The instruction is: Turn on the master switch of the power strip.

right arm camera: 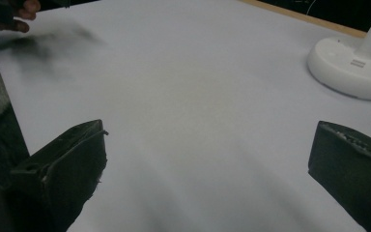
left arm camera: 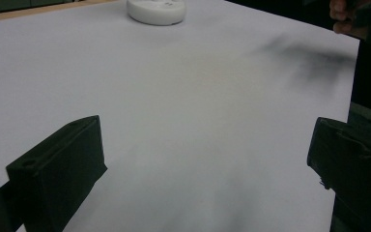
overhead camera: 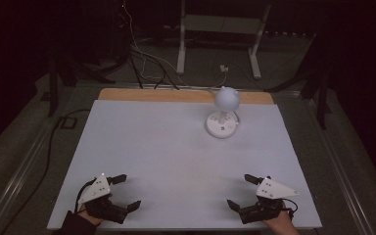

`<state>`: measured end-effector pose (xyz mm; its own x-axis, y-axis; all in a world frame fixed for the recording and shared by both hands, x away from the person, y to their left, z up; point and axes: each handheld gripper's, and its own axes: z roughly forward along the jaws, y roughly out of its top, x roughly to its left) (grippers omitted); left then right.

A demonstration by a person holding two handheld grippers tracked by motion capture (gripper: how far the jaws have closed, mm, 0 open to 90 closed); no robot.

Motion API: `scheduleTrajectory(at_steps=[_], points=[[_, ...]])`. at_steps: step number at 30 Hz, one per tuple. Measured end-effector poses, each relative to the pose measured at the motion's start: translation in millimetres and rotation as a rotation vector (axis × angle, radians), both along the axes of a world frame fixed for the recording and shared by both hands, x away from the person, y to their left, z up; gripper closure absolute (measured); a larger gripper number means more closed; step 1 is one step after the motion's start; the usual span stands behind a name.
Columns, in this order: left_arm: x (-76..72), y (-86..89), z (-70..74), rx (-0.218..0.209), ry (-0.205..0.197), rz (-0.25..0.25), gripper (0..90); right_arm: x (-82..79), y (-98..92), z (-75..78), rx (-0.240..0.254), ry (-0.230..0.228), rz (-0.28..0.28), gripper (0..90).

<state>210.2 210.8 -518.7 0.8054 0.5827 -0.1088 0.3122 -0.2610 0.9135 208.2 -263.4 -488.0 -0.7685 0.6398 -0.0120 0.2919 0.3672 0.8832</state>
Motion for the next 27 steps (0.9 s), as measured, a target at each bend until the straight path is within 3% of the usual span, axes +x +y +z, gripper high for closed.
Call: scheduleTrajectory(at_steps=[27], points=[[0.1, 0.7, 0.4, -0.011, -0.003, 0.001, 0.3, 25.7, 9.6, 41.6, 0.012, -0.053, 0.024, 0.0]])
